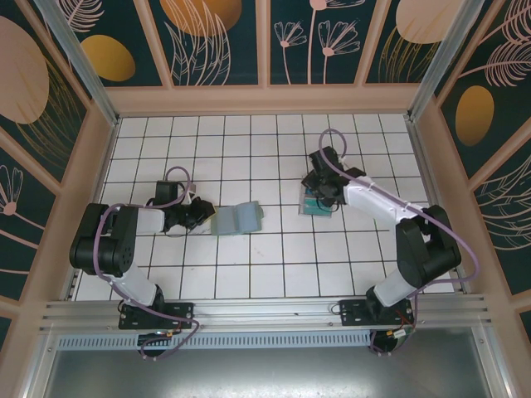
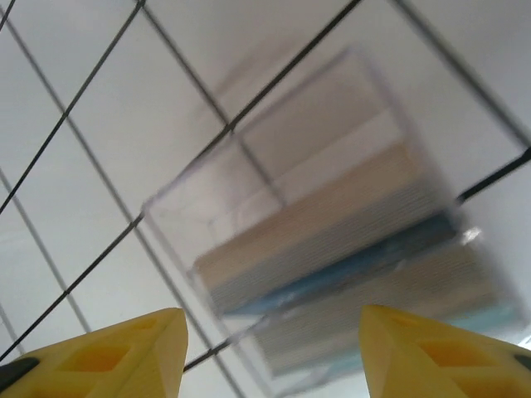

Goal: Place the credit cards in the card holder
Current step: Rotate the storage box at the middle-right of the table.

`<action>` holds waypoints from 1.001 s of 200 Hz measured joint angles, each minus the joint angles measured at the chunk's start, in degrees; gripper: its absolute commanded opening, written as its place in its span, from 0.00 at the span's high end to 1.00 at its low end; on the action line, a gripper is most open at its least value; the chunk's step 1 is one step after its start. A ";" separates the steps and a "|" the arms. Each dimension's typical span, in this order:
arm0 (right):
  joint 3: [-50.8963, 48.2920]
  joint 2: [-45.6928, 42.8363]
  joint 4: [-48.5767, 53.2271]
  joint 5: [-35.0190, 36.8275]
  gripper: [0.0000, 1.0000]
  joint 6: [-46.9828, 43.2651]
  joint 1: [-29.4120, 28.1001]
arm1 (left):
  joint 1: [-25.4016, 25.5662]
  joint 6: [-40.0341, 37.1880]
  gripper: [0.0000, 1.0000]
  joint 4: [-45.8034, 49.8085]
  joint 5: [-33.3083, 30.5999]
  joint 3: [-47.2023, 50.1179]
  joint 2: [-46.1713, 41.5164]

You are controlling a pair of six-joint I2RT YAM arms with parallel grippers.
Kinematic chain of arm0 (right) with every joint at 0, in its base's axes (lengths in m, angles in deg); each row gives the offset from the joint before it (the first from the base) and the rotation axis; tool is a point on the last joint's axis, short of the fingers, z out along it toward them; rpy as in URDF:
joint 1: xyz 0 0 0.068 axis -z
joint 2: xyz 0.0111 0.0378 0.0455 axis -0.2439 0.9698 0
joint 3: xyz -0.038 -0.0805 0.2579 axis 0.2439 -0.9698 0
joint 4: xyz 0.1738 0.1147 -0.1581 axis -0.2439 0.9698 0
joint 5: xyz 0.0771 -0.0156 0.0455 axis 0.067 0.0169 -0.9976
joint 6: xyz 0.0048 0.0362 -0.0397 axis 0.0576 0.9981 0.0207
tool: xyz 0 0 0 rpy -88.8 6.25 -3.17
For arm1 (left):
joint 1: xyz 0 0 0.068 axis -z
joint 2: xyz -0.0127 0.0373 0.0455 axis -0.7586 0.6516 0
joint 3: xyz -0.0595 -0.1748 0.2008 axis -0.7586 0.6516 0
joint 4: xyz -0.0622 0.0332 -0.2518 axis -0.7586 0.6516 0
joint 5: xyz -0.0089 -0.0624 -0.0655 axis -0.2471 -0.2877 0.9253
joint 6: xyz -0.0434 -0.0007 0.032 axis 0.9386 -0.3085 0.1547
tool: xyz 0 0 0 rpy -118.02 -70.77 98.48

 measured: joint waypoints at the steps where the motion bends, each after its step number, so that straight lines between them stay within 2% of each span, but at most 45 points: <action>1: -0.09 -0.02 -0.09 0.02 0.42 0.31 -0.37 | 0.00 -0.02 0.85 0.00 0.00 0.00 0.00; 32: 2.89 3.08 0.72 1.62 0.40 0.15 -6.03 | 0.00 -0.11 0.85 0.00 -0.02 0.00 0.00; 55: 7.58 8.57 0.79 2.95 0.42 -3.80 -6.82 | 0.00 -0.11 0.85 0.00 -0.02 0.00 0.00; 100: 7.58 11.30 -3.28 -2.47 0.43 -9.29 -9.27 | 0.00 -0.11 0.85 -0.02 -0.02 0.00 0.00; 132: 7.69 13.77 -4.28 -2.16 0.43 -10.36 -10.43 | 0.00 -0.11 0.85 -0.02 -0.02 0.00 0.00; 166: 7.54 15.04 -3.96 1.99 0.43 -10.60 -10.91 | 0.00 -0.11 0.85 -0.04 -0.02 0.00 0.00; 200: 4.50 13.81 -2.62 9.57 0.43 -11.06 -10.84 | 0.00 -0.11 0.86 -0.04 -0.02 0.00 0.00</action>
